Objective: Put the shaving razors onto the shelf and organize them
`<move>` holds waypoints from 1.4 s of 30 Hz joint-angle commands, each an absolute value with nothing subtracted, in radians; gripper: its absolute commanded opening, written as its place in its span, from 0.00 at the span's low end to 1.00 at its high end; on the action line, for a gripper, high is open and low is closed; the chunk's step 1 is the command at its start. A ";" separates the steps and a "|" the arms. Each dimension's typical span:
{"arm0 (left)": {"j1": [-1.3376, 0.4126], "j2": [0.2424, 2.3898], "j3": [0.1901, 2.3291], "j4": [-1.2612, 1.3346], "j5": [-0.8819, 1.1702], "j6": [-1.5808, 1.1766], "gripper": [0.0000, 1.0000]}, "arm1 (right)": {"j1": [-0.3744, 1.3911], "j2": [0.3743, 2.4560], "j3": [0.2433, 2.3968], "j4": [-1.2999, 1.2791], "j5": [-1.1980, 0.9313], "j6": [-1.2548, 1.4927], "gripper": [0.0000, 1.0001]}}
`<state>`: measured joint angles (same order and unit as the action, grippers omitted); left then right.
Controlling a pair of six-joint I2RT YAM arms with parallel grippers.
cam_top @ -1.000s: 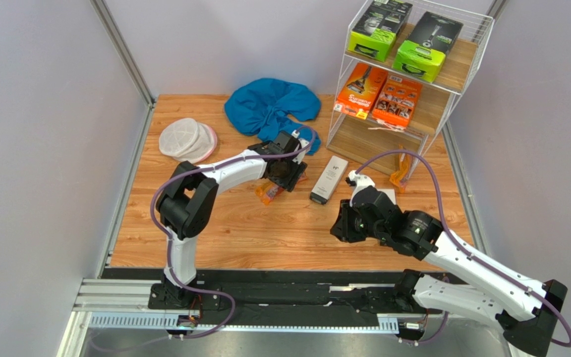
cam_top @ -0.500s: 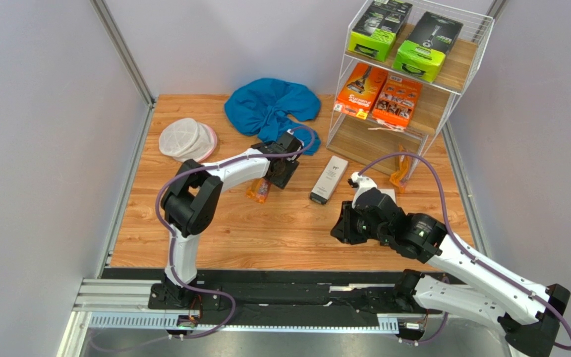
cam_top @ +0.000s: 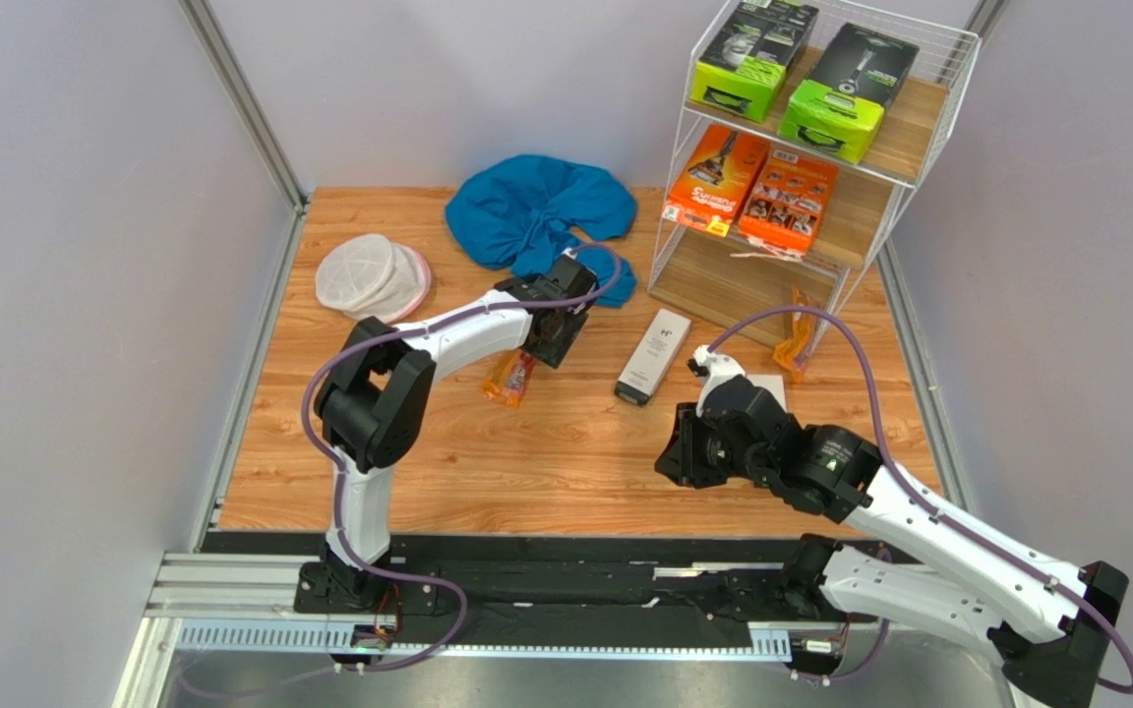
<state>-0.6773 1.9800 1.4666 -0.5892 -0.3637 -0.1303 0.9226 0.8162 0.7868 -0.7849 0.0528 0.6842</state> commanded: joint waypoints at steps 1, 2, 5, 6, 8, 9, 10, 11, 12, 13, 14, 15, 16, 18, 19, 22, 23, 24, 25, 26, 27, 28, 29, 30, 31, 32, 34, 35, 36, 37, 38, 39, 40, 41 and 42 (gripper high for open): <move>-0.649 2.035 1.531 -0.630 -0.382 -0.152 0.65 | 0.927 0.801 0.779 -0.752 0.048 0.689 0.21; -0.643 2.052 1.537 -0.635 -0.359 -0.152 0.65 | 0.928 0.801 0.779 -0.753 0.051 0.689 0.21; -0.630 2.075 1.540 -0.627 -0.319 -0.141 0.64 | 0.927 0.799 0.775 -0.752 0.054 0.693 0.21; -0.629 2.080 1.540 -0.624 -0.307 -0.138 0.63 | 0.928 0.799 0.773 -0.752 0.055 0.692 0.21; -0.623 2.092 1.540 -0.626 -0.279 -0.138 0.61 | 0.927 0.798 0.770 -0.744 0.058 0.696 0.24; -0.621 2.092 1.533 -0.624 -0.266 -0.137 0.56 | 0.927 0.796 0.767 -0.739 0.058 0.696 0.26; -0.620 2.091 1.529 -0.618 -0.253 -0.133 0.51 | 0.927 0.795 0.764 -0.735 0.063 0.699 0.28; -0.620 2.083 1.523 -0.617 -0.232 -0.132 0.44 | 0.927 0.792 0.753 -0.726 0.063 0.701 0.33; -0.618 2.077 1.516 -0.615 -0.216 -0.129 0.28 | 0.927 0.792 0.747 -0.704 0.063 0.700 0.36; -0.617 2.069 1.509 -0.611 -0.198 -0.126 0.22 | 0.927 0.792 0.741 -0.692 0.067 0.704 0.40; -0.618 2.042 1.499 -0.606 -0.142 -0.124 0.17 | 0.927 0.790 0.736 -0.677 0.072 0.710 0.50; -0.618 2.024 1.470 -0.600 -0.111 -0.126 0.07 | 0.927 0.790 0.721 -0.643 0.072 0.713 0.54; -0.620 2.004 1.450 -0.577 -0.079 -0.136 0.03 | 0.925 0.788 0.718 -0.629 0.074 0.718 0.57; -0.620 1.922 1.376 -0.549 0.032 -0.153 0.00 | 0.919 0.788 0.709 -0.574 0.068 0.729 0.68; -0.620 1.852 1.346 -0.505 0.131 -0.163 0.00 | 0.916 0.788 0.706 -0.557 0.064 0.735 0.76; -0.626 1.749 1.232 -0.424 0.297 -0.189 0.00 | 0.900 0.772 0.690 -0.482 0.057 0.758 0.85; -0.629 1.683 1.209 -0.411 0.319 -0.199 0.00 | 0.893 0.761 0.684 -0.456 0.043 0.765 0.88; -0.640 1.654 1.175 -0.407 0.345 -0.204 0.00 | 0.875 0.740 0.675 -0.398 0.017 0.778 0.89; -0.644 1.599 1.161 -0.399 0.395 -0.207 0.00 | 0.868 0.726 0.655 -0.370 0.015 0.790 0.91; -0.650 1.574 1.146 -0.394 0.409 -0.216 0.00 | 0.861 0.712 0.643 -0.342 0.015 0.801 0.91; -0.663 1.547 1.114 -0.385 0.428 -0.224 0.00 | 0.848 0.691 0.632 -0.295 0.015 0.822 0.91; -0.667 1.493 1.095 -0.356 0.475 -0.242 0.00 | 0.844 0.681 0.609 -0.273 0.015 0.831 0.92; -0.670 1.464 1.074 -0.333 0.497 -0.261 0.00 | 0.838 0.673 0.598 -0.256 -0.017 0.839 0.92; -0.676 1.438 1.034 -0.309 0.523 -0.279 0.00 | 0.828 0.667 0.589 -0.226 -0.021 0.851 0.93; -0.678 1.390 1.019 -0.266 0.576 -0.311 0.00 | 0.825 0.660 0.578 -0.210 -0.025 0.867 0.93; -0.681 1.372 1.005 -0.246 0.597 -0.328 0.00 | 0.822 0.657 0.559 -0.195 -0.026 0.874 0.93; -0.704 1.336 0.988 -0.230 0.623 -0.351 0.00 | 0.821 0.655 0.537 -0.135 -0.038 0.897 0.93; -0.715 1.332 0.988 -0.232 0.620 -0.357 0.00 | 0.821 0.657 0.513 -0.108 -0.047 0.902 0.93; -0.739 1.327 0.988 -0.232 0.623 -0.359 0.00 | 0.819 0.663 0.500 -0.047 -0.066 0.903 0.93; -0.752 1.324 0.988 -0.230 0.629 -0.359 0.00 | 0.819 0.676 0.492 -0.034 -0.064 0.910 0.92; -0.762 1.321 0.988 -0.226 0.629 -0.368 0.00 | 0.818 0.687 0.489 -0.032 -0.058 0.920 0.92; -0.784 1.318 0.986 -0.210 0.632 -0.392 0.00 | 0.816 0.701 0.486 -0.023 -0.058 0.919 0.92; -0.794 1.313 0.986 -0.181 0.653 -0.399 0.00 | 0.816 0.712 0.486 -0.020 -0.058 0.919 0.91; -0.805 1.313 0.992 -0.175 0.650 -0.403 0.00 | 0.815 0.728 0.485 -0.014 -0.058 0.919 0.90; -0.831 1.315 0.997 -0.176 0.649 -0.402 0.00 | 0.815 0.732 0.482 0.020 -0.060 0.917 0.90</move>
